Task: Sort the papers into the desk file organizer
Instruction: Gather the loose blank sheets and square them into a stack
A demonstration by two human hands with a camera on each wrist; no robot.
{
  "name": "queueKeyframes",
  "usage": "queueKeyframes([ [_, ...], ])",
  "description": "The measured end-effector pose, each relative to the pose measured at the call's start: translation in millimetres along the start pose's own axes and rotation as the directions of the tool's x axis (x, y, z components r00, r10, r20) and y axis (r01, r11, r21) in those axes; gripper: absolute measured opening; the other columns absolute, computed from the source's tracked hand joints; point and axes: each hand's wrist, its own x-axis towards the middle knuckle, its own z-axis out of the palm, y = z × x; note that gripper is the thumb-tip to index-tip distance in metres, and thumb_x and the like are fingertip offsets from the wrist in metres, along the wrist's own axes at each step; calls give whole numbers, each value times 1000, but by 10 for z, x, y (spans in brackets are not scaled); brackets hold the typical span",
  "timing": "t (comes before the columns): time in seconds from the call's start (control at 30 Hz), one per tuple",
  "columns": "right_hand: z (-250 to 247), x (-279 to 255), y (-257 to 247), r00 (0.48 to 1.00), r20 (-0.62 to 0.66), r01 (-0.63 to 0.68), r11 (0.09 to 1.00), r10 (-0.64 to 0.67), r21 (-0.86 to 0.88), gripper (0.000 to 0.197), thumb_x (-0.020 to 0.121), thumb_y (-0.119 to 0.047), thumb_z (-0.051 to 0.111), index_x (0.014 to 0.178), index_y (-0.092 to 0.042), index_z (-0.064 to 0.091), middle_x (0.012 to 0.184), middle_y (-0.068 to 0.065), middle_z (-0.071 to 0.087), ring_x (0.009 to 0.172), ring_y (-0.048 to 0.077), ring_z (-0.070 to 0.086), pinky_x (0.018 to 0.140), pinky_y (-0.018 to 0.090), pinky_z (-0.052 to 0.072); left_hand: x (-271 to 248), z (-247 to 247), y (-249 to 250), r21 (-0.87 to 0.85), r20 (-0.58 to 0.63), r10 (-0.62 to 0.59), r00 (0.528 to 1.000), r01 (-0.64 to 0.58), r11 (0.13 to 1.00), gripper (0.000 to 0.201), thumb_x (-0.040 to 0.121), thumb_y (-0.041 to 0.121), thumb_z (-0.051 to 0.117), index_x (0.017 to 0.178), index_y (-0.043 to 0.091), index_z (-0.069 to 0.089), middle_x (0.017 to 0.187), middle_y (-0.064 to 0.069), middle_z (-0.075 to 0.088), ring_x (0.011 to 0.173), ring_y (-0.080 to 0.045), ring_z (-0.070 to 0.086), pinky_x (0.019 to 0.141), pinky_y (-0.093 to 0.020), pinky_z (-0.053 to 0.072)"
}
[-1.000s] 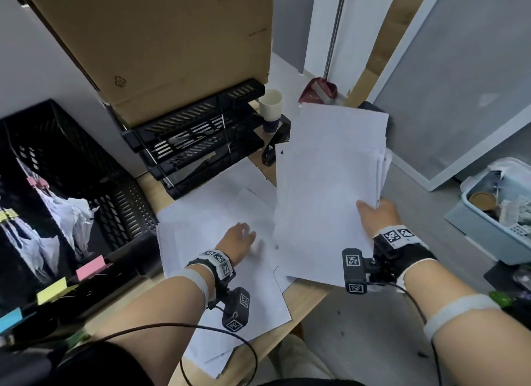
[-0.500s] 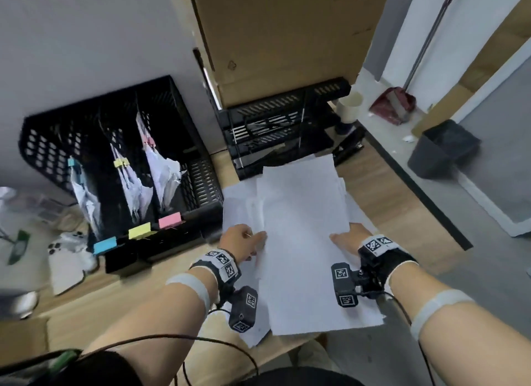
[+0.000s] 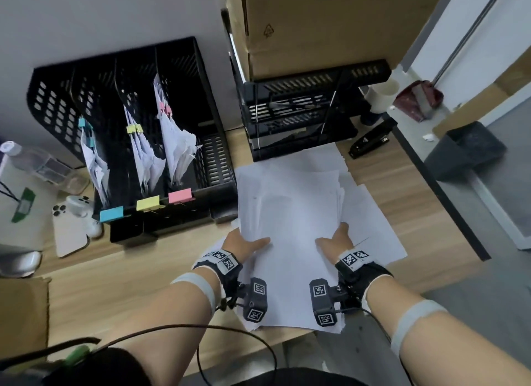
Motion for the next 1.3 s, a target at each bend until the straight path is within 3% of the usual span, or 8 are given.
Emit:
queueKeyframes([
  [0.13, -60, -26, 58, 996, 83, 17, 998, -23, 66, 75, 89, -18, 60, 148, -16, 14, 147, 12, 38, 129, 33, 44, 102, 38, 37, -5, 56, 97, -82, 52, 7, 999, -3, 997, 50, 74, 37, 84, 114, 11, 68, 107, -6, 73, 102, -28, 71, 91, -37, 57],
  [0.37, -496, -85, -140, 986, -121, 154, 918, -117, 365, 70, 77, -6, 61, 140, -15, 30, 126, 8, 55, 112, 30, 55, 92, 37, 47, -227, -160, 612, -480, 93, 206, 974, -137, 867, 25, 80, 2, 80, 104, 6, 73, 109, -22, 75, 102, -39, 71, 91, -50, 59],
  [0.53, -980, -281, -566, 925, -308, 361, 759, -221, 542, 18, 72, -9, 64, 88, -16, 59, 96, 11, 66, 84, 28, 62, 77, 38, 51, -410, -326, 1277, -557, 97, 451, 887, -327, 763, 49, 67, -5, 81, 114, -4, 69, 108, -20, 74, 94, -30, 71, 83, -38, 60],
  [0.63, -1199, -412, -661, 860, -435, 491, 664, -267, 564, 19, 57, -18, 65, 76, -16, 64, 89, 6, 70, 91, 31, 66, 86, 44, 53, -452, -343, 1495, -604, 76, 549, 833, -399, 689, 50, 73, -9, 80, 120, -1, 67, 117, -23, 72, 103, -34, 70, 91, -44, 58],
  [0.77, -1233, -511, -484, 831, -476, 544, 592, -287, 594, 24, 66, -1, 56, 80, -18, 65, 80, 3, 67, 84, 28, 63, 75, 36, 51, -352, -225, 1413, -525, 48, 600, 799, -490, 695, 50, 71, 9, 88, 118, 12, 71, 117, -14, 74, 112, -35, 69, 97, -46, 55],
  [0.9, -1038, -584, -274, 876, -403, 470, 654, -264, 593, 36, 78, 21, 46, 97, -8, 54, 73, 4, 53, 69, 17, 51, 52, 11, 46, -220, 9, 1151, -489, 26, 511, 859, -435, 756, 57, 62, 29, 95, 114, 15, 75, 111, -6, 77, 110, -31, 71, 96, -41, 56],
  [1.1, -985, -627, -263, 899, -339, 423, 754, -279, 502, 28, 78, 15, 55, 70, -12, 54, 71, 2, 57, 68, 14, 53, 63, 24, 42, -198, 120, 1123, -490, 61, 507, 860, -417, 766, 58, 62, 29, 94, 116, 22, 74, 116, -5, 76, 111, -28, 70, 101, -47, 53],
  [1.3, -1050, -616, -305, 841, -458, 523, 653, -289, 548, 38, 68, 11, 52, 102, -4, 55, 83, 6, 59, 76, 18, 56, 66, 29, 46, -296, 65, 1276, -549, 102, 580, 808, -440, 710, 60, 67, 20, 90, 123, 17, 69, 122, -6, 73, 117, -25, 68, 102, -42, 52],
])
